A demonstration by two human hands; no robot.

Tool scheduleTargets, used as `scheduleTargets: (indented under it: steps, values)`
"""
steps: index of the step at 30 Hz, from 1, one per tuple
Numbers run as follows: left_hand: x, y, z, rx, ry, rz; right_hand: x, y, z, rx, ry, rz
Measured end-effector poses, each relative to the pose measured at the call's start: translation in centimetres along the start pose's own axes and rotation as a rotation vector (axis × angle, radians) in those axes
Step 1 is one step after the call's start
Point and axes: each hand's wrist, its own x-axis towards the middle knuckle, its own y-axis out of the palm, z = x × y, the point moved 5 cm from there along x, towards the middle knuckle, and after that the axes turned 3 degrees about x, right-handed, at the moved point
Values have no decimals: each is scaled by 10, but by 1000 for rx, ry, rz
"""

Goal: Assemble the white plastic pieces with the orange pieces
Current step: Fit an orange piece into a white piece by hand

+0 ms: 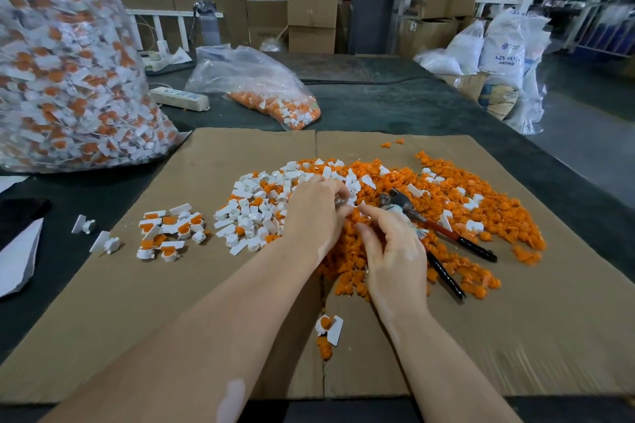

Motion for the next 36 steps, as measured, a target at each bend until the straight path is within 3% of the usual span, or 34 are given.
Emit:
scheduleTargets:
  steps: [6, 11, 17, 36]
  values:
    - [-12, -35, 5, -187, -81, -181, -2, -1, -2, 71, 42, -3]
    - [-40, -40, 27, -528, -239, -90, -4, 0, 6, 56, -96, 41]
    - [-68, -17, 35, -816, -391, 42, -6, 0, -4, 168, 44, 62]
    - [-75, -21, 32, -826, -284, 24, -8, 14, -9, 160, 133, 260]
